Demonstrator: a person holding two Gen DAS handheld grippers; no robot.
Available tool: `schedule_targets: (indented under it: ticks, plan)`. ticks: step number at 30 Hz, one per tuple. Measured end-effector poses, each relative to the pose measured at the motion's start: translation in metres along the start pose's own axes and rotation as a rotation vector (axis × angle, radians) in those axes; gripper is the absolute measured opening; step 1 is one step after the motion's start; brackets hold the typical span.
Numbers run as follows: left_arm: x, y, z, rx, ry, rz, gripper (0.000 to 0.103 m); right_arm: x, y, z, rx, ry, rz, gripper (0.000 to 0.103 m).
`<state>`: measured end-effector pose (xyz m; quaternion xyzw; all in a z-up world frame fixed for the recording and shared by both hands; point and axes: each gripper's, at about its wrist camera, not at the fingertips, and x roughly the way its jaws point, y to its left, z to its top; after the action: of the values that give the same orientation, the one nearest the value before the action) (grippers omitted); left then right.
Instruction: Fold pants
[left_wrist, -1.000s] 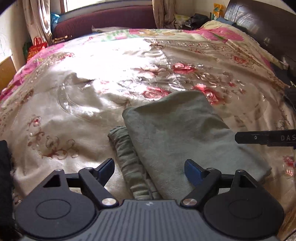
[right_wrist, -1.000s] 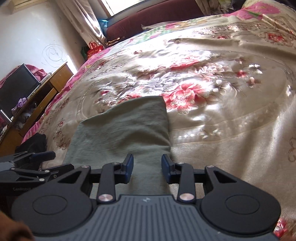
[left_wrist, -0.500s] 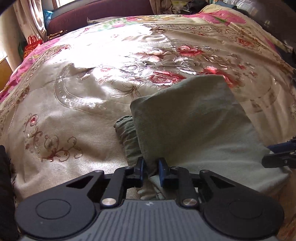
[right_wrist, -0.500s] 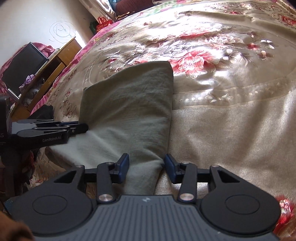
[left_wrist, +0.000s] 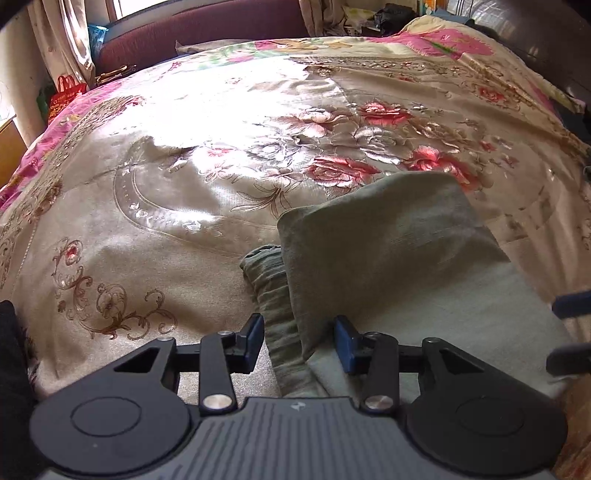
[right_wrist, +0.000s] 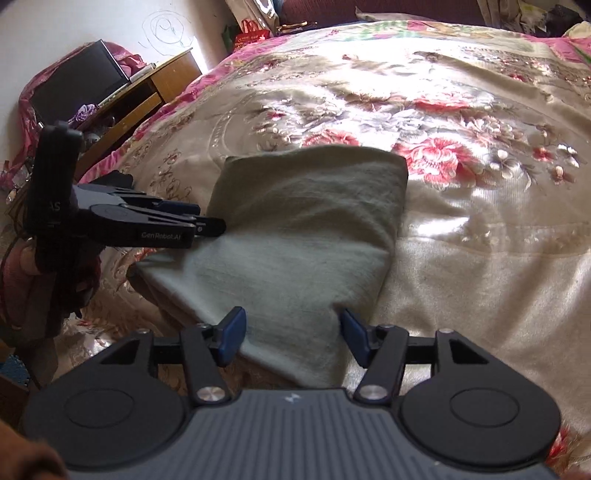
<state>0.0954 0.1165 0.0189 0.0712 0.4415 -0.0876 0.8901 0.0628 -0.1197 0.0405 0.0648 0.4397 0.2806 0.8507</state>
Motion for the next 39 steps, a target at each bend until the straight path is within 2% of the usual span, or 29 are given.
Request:
schedule_targets:
  ticks: [3, 7, 9, 11, 13, 15, 17, 18, 19, 20, 21, 22, 25, 29, 31, 33, 36, 37, 39]
  plan:
    - [-0.006, 0.002, -0.009, 0.002, -0.003, -0.004, 0.054, -0.004, -0.003, 0.023, -0.058, -0.059, -0.005, 0.059]
    - [-0.012, 0.007, -0.017, -0.055, -0.008, -0.012, 0.054, 0.024, 0.009, 0.057, -0.147, -0.089, 0.008, 0.059]
    - [-0.018, 0.007, -0.020, -0.055, -0.011, -0.031, 0.059, 0.041, 0.026, 0.075, -0.266, -0.117, 0.041, 0.059]
    - [-0.022, 0.008, -0.024, -0.063, -0.005, -0.051, 0.069, 0.060, 0.043, 0.091, -0.387, -0.118, 0.081, 0.058]
    - [-0.027, 0.008, -0.029, -0.080, -0.003, -0.070, 0.073, 0.078, 0.056, 0.105, -0.494, -0.105, 0.101, 0.058]
    - [-0.031, 0.011, -0.035, -0.125, -0.010, -0.104, 0.077, 0.099, 0.062, 0.117, -0.592, -0.041, 0.120, 0.059]
    - [-0.030, 0.012, -0.039, -0.168, -0.006, -0.154, 0.079, 0.120, 0.061, 0.124, -0.609, 0.054, 0.151, 0.058]
    - [-0.030, 0.012, -0.042, -0.179, -0.009, -0.159, 0.079, 0.128, 0.058, 0.126, -0.590, 0.091, 0.170, 0.050]
    - [-0.029, 0.009, -0.044, -0.170, -0.016, -0.138, 0.078, 0.135, 0.055, 0.127, -0.563, 0.122, 0.179, 0.024]
    - [-0.029, 0.006, -0.045, -0.149, -0.021, -0.117, 0.067, 0.141, 0.054, 0.128, -0.541, 0.152, 0.169, 0.014]
    - [-0.029, 0.004, -0.046, -0.133, -0.023, -0.110, 0.060, 0.142, 0.052, 0.129, -0.520, 0.169, 0.166, 0.012]
    - [-0.031, 0.004, -0.046, -0.138, -0.024, -0.119, 0.049, 0.139, 0.051, 0.130, -0.504, 0.166, 0.175, 0.009]
    - [-0.039, 0.005, -0.045, -0.134, -0.054, -0.099, 0.035, 0.122, 0.058, 0.138, -0.474, 0.134, 0.204, 0.007]
    - [-0.055, 0.017, -0.045, -0.163, -0.088, -0.084, 0.022, 0.107, 0.071, 0.158, -0.400, 0.090, 0.286, 0.007]
    - [-0.058, 0.029, -0.046, -0.205, -0.093, -0.085, 0.022, 0.109, 0.079, 0.162, -0.389, 0.069, 0.302, 0.006]
    - [-0.048, 0.038, -0.051, -0.234, -0.069, -0.053, 0.022, 0.125, 0.087, 0.160, -0.407, 0.062, 0.267, 0.008]
    - [-0.031, 0.045, -0.060, -0.282, -0.022, -0.036, 0.024, 0.174, 0.088, 0.147, -0.356, 0.146, 0.232, 0.014]
    - [-0.032, 0.045, -0.062, -0.281, -0.020, -0.004, 0.024, 0.187, 0.091, 0.140, -0.370, 0.154, 0.210, 0.017]
    - [-0.030, 0.044, -0.065, -0.246, 0.016, 0.084, 0.024, 0.194, 0.096, 0.130, -0.401, 0.112, 0.178, 0.019]
